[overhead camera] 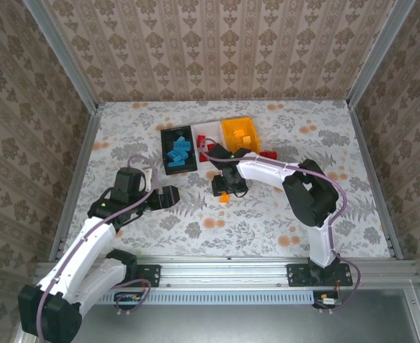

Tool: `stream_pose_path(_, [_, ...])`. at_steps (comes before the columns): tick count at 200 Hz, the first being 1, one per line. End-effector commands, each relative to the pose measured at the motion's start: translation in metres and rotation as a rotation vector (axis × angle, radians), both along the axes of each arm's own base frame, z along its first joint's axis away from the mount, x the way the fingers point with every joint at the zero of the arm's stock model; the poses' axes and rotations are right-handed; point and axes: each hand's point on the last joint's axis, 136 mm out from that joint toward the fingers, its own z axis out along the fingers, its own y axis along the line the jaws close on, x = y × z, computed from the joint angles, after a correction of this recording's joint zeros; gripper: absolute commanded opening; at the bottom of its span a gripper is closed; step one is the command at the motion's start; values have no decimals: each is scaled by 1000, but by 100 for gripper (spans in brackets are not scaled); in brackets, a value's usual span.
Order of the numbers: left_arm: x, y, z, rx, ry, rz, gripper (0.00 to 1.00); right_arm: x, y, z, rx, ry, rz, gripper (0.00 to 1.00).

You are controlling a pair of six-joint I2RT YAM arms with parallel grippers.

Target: Sort the legos into containers by color

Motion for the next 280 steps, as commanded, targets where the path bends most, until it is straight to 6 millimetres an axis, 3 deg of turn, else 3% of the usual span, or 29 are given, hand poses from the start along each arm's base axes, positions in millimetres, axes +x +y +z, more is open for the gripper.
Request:
stream_pose_path(1, [1,1,0,9,-5,-8,91,-2,-6,-6,-56,13,16,63])
stream_pose_path(38, [1,1,-1,9,-3,-6,91,-4,-7,-10,-66,21,19,57])
stream_pose_path(63, [0,1,-1,8,-3,-7,91,-4,-8,-9,-63,17,18,46])
stream_pose_path(99, [0,1,0,4,-3,-4,91,-5,-11,-3,-61,5,12,41])
stream_pose_path(152, [6,-2,4,-11,-12,0,91,-3,-20,30,6,-39,-18,33])
stream_pose_path(177, [14,-6,5,-11,-8,-4,91,6,-26,58,76,-72,-44,33])
stream_pose_path(197, [24,-11,6,-15,-3,-12,91,24,-37,86,120,-120,-70,33])
stream_pose_path(232, [46,-24,6,-7,19,-41,91,77,-64,120,161,-216,-123,32])
stream_pose_path(256, [60,-31,4,2,31,-53,91,120,-75,129,202,-265,-165,33])
stream_pose_path(280, [71,-43,-3,17,60,-76,91,158,-77,124,239,-266,-188,33])
